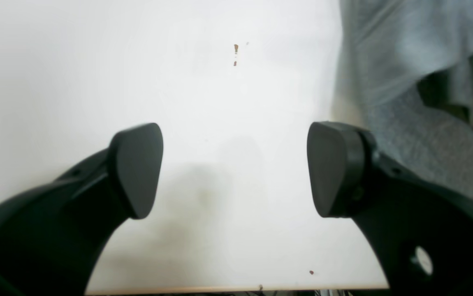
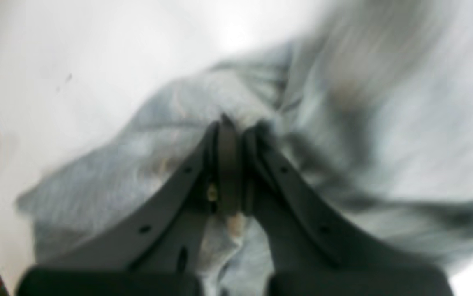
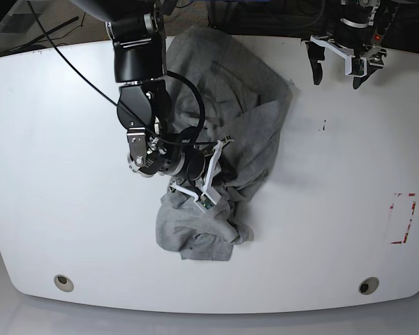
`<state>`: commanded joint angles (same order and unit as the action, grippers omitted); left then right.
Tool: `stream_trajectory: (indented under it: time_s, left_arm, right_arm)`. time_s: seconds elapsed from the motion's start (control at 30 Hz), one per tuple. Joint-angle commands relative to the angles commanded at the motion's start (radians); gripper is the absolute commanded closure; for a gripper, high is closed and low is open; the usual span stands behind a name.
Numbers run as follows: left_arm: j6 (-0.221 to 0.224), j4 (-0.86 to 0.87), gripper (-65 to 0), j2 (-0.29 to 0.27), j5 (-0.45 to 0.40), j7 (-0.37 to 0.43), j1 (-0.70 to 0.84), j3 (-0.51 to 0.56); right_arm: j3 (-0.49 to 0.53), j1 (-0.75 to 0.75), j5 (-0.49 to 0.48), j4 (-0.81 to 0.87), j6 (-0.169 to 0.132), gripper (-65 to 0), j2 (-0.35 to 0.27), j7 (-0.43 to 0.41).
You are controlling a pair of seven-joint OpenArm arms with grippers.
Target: Fold the T-shirt properly
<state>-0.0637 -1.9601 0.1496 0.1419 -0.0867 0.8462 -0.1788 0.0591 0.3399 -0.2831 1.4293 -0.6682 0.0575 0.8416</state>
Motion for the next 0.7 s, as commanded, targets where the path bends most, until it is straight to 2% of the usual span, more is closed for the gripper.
stream_trajectory:
  time_s: [0.13,0.27,0.33,0.53,0.6,0.7]
  left_arm:
    - [-0.002,0.0,-50.6,0.0,0.002,0.0,-0.003,0.026]
    - [-0.002,0.0,-50.8,0.023,0.002,0.0,-0.012,0.109]
    - [-0.002,0.0,-50.8,0.04,0.002,0.0,-0.048,0.17]
    - [0.0,0.0,-51.0,0.064,0.0,0.0,-0.133,0.313]
    - [0.002,0.0,-51.0,0.064,0.0,-0.02,-0.161,0.339]
    - [0.003,0.0,-51.0,0.058,0.0,-0.112,-0.226,0.364]
  right_arm:
    - [0.0,0.072,0.0,0.032,-0.002,0.0,-0.008,0.006]
    - [0.0,0.155,-0.002,0.034,-0.005,0.0,-0.009,0.04]
    - [0.0,0.206,-0.002,0.034,-0.03,0.0,-0.009,0.041]
    - [0.0,0.327,-0.002,0.034,-0.03,0.0,-0.025,0.046]
    - [0.0,0.364,-0.002,0.031,-0.03,0.0,-0.028,0.058]
    - [0.0,0.41,-0.002,0.026,-0.03,0.0,-0.029,0.063]
